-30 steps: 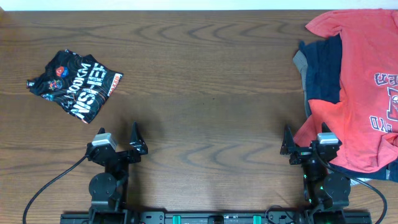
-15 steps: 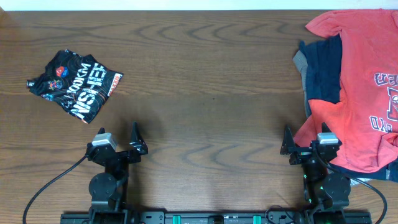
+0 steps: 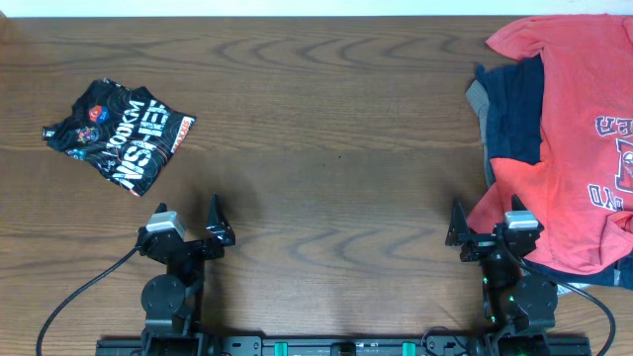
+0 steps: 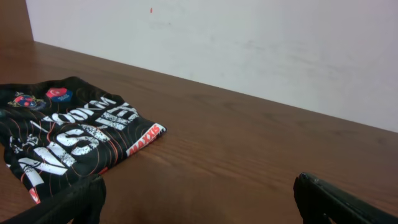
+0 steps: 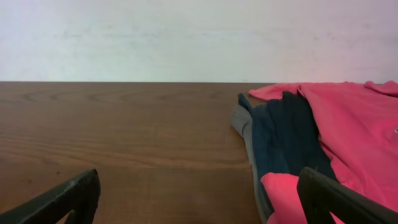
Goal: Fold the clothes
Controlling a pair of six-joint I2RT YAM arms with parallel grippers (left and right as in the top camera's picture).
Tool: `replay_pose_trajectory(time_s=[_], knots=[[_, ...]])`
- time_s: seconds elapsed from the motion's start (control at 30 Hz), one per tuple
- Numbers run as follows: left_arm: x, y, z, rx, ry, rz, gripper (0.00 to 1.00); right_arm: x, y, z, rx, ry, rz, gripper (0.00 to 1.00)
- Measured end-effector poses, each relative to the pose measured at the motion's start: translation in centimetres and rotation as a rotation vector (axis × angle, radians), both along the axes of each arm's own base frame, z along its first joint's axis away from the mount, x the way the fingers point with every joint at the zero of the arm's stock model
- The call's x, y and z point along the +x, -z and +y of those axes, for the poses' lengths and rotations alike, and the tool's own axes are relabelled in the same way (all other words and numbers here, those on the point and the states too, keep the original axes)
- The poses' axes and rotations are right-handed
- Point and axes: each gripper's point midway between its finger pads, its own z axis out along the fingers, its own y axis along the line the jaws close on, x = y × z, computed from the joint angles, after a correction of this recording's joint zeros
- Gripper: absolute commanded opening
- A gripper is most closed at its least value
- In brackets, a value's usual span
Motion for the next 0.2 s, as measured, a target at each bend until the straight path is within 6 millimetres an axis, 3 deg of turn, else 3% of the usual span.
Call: replay_pose_trajectory(time_s=[0.2], knots=[[0.0,-0.02,0.0,0.0,0.0,0.0,0.98,0.0,0.0,0.0,0.0,0.0,0.0,0.99]])
